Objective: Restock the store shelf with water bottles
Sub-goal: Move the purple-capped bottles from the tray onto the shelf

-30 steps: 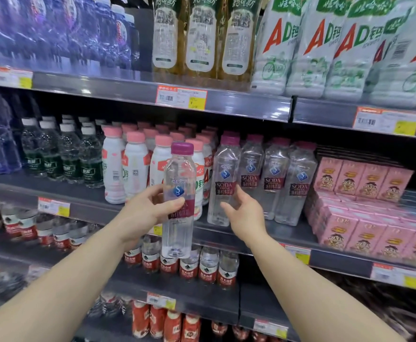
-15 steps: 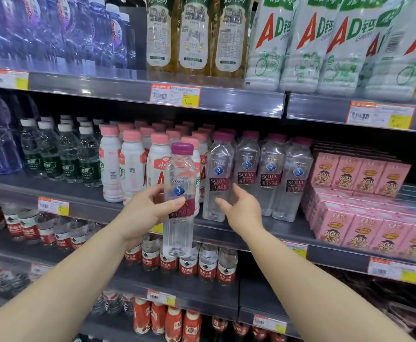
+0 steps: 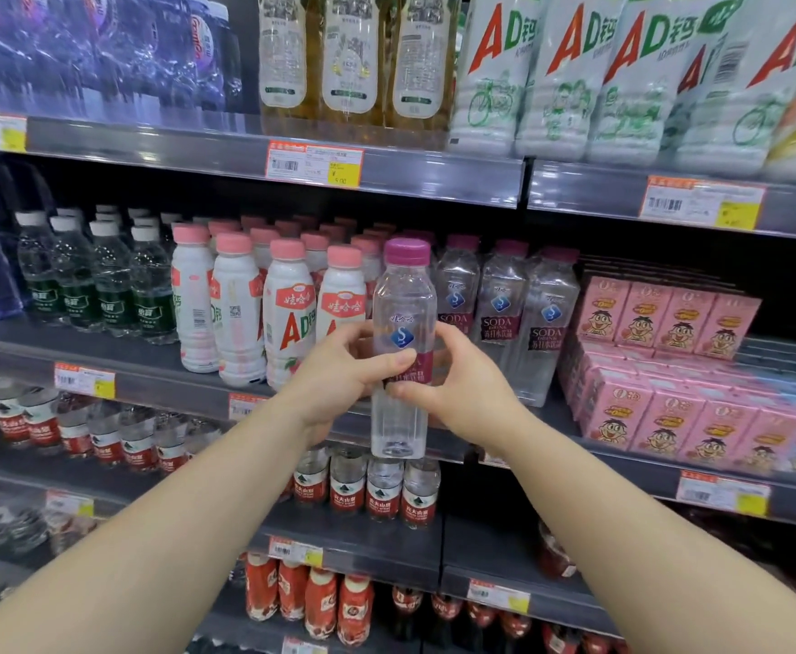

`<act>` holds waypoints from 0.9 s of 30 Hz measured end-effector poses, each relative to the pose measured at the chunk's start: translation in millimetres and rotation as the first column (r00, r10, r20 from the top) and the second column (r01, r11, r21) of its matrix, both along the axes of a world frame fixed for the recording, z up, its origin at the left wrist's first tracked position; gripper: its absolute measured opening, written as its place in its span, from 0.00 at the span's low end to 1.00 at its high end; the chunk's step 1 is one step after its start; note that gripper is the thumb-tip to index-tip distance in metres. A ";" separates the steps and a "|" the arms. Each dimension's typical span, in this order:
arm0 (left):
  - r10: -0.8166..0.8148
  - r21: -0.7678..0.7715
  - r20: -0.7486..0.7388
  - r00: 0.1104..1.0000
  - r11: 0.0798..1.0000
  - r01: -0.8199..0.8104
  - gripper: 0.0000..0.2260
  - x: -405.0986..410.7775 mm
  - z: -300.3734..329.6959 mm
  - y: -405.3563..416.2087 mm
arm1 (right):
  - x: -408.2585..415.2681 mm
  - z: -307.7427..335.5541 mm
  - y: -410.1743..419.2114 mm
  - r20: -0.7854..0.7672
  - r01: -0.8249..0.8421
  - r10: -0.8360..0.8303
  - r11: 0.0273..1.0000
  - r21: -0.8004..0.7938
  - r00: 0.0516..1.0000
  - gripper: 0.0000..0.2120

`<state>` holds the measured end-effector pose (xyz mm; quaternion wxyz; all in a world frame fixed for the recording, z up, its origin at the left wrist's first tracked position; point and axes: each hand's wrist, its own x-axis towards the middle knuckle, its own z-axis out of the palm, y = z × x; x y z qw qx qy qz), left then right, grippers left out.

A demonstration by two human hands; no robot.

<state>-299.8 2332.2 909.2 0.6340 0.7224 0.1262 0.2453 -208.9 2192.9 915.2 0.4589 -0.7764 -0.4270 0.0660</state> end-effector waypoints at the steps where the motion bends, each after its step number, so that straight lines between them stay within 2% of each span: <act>1: -0.016 0.004 0.007 1.000 1.000 0.016 0.20 2.6 1.1 -2.2 | 2.6 0.4 -2.8 0.015 0.020 -0.020 1.000 0.011 1.000 0.37; 5: -0.056 0.025 0.019 0.998 0.998 0.055 0.26 9.3 7.7 -5.0 | 17.0 8.1 -14.3 0.026 0.061 -0.063 0.997 0.053 0.998 0.33; 8: 0.015 0.048 0.007 1.000 0.999 -0.015 0.30 8.5 6.4 0.6 | 34.9 7.4 -16.2 0.002 0.125 -0.126 0.988 0.086 0.992 0.35; 16: 0.086 0.134 -0.034 0.996 0.988 -0.081 0.22 -1.7 -10.3 15.4 | 55.1 -9.9 -0.6 -0.131 0.256 -0.241 0.961 0.107 0.961 0.37; 23: 0.080 0.180 -0.073 0.994 0.982 -0.066 0.22 -5.0 -16.0 18.2 | 53.6 -17.2 8.4 -0.041 0.280 -0.279 0.960 0.017 0.959 0.40; 27: 0.078 0.189 -0.115 0.990 0.981 -0.055 0.22 -3.9 -19.2 20.2 | 53.4 -19.8 12.0 -0.018 0.317 -0.316 0.947 0.050 0.949 0.39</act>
